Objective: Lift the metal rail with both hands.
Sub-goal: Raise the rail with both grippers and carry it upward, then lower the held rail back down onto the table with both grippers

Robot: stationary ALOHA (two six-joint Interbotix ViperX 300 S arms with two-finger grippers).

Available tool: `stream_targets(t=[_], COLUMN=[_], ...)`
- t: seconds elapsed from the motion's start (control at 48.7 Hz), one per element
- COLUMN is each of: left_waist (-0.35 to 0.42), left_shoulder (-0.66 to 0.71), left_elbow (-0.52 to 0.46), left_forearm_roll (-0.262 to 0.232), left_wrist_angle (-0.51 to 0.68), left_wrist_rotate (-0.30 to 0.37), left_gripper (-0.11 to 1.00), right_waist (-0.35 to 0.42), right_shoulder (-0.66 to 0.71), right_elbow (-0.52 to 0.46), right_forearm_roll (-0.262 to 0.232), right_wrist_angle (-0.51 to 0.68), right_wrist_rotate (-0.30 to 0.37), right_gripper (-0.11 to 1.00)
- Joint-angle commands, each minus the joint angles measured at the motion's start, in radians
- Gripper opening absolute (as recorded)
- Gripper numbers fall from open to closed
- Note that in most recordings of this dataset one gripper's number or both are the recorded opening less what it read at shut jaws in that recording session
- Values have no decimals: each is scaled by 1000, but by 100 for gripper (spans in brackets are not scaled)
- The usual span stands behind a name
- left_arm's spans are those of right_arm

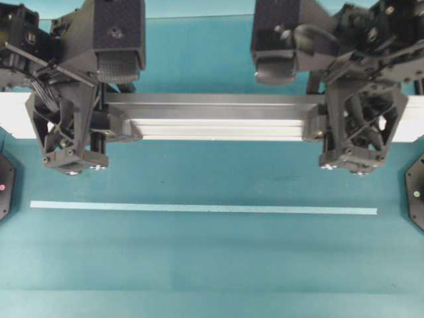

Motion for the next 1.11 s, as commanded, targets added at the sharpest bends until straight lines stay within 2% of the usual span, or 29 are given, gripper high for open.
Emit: stream_targets(t=[0.0,0.411,0.657,0.904,1.089], left_waist=[-3,-5,-6,-6,-5], left_shoulder=[2,0,3,12,12], left_elbow=[-49,-51,-31,109,232], left_forearm_roll=[-2,-2,-2,-2,-2], left_wrist_angle=[-25,-23,-25,-55,-155], left_wrist_rotate=[0,2,3,18,17], left_gripper=[36,36,36,36,36], right_waist=[0,2,0,0,6], right_shoulder=[9,9,6,-8,-26], right_elbow=[-40,-25,55,195,333], right_forearm_roll=[-5,-5,-5,-5,-5], right_wrist_angle=[-28,-26,-32,-80,-227], right_wrist_rotate=[21,20,12,-8,-15], right_gripper=[39,39,39,38,38])
